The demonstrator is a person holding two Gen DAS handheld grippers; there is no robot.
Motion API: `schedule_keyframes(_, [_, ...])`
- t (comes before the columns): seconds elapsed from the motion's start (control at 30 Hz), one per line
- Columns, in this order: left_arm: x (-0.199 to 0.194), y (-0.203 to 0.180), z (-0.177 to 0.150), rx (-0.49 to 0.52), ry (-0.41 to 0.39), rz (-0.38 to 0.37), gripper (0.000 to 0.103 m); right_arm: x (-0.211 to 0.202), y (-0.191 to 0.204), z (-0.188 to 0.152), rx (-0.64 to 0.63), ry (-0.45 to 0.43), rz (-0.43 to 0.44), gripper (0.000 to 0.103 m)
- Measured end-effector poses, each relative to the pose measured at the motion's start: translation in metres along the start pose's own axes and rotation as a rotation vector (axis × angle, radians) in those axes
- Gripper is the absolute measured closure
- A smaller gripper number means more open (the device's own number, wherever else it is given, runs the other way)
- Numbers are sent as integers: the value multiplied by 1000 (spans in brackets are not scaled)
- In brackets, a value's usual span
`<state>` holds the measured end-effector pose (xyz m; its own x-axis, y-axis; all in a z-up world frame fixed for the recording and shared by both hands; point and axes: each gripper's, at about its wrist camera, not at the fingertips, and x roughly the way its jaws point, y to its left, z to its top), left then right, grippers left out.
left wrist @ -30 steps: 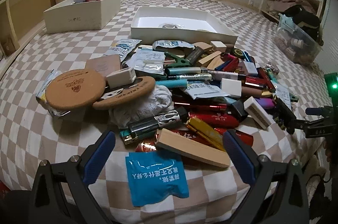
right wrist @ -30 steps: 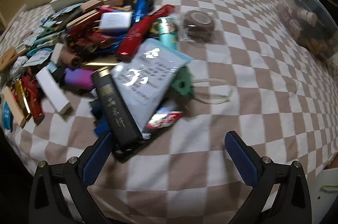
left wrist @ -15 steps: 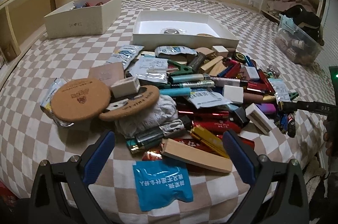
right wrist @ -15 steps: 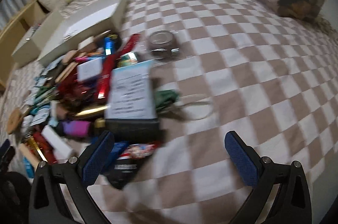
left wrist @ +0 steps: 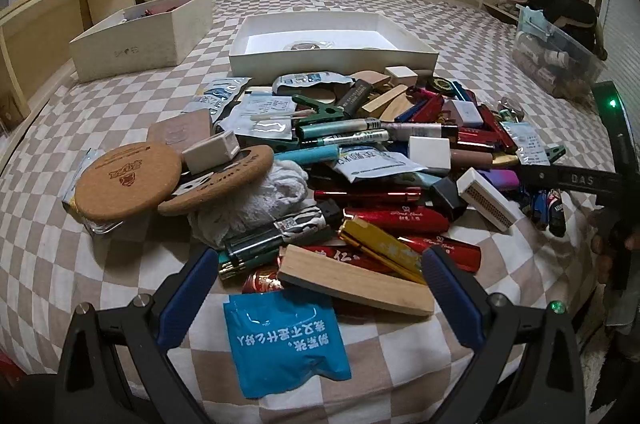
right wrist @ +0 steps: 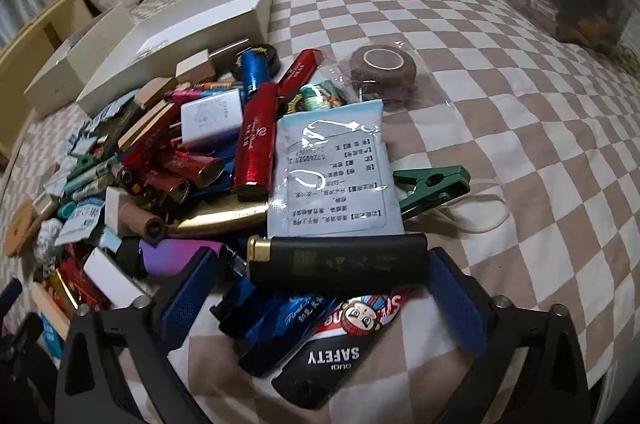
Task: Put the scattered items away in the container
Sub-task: 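Grasp the black tube with gold cap with the right gripper, then grasp the light wooden strip with the left gripper while the right holds the tube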
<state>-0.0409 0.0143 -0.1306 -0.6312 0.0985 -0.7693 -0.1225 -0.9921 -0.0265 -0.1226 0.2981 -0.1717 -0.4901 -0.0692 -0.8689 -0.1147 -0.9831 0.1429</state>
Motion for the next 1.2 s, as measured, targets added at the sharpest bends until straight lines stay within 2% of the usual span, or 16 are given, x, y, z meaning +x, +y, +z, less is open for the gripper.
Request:
schedule_keyframes(0.03, [1, 0, 0, 2, 3, 0, 1, 0, -2, 0, 13, -1, 0, 17])
schedule_keyframes(0.07, [2, 0, 0, 4, 5, 0, 1, 0, -5, 1, 21, 1, -15, 21])
schedule_keyframes(0.27, [14, -8, -1, 35, 44, 8, 2, -4, -14, 0, 46, 2, 39, 21])
schedule_keyframes(0.37, [18, -17, -4, 82, 60, 8, 2, -5, -16, -1, 50, 6, 56, 21])
schedule_keyframes(0.5, [20, -29, -7, 163, 76, -8, 2, -5, -18, 0, 54, 11, 77, 21])
schedule_keyframes(0.67, [23, -40, -4, 345, 93, 18, 2, -8, -21, -3, 58, 15, 89, 21])
schedule_keyframes(0.73, [25, -40, -2, 377, 111, 8, 2, -8, -21, -3, 60, 14, 91, 21])
schedule_keyframes(0.87, [27, -44, -6, 416, 148, -48, 2, -8, -21, -3, 62, 13, 91, 21])
schedule_keyframes(1.0, [30, -52, -10, 457, 158, -41, 3, -7, -21, -3, 62, 14, 91, 21])
schedule_keyframes(1.2, [30, -50, -9, 433, 167, -52, 2, -6, -20, -3, 62, 14, 90, 21])
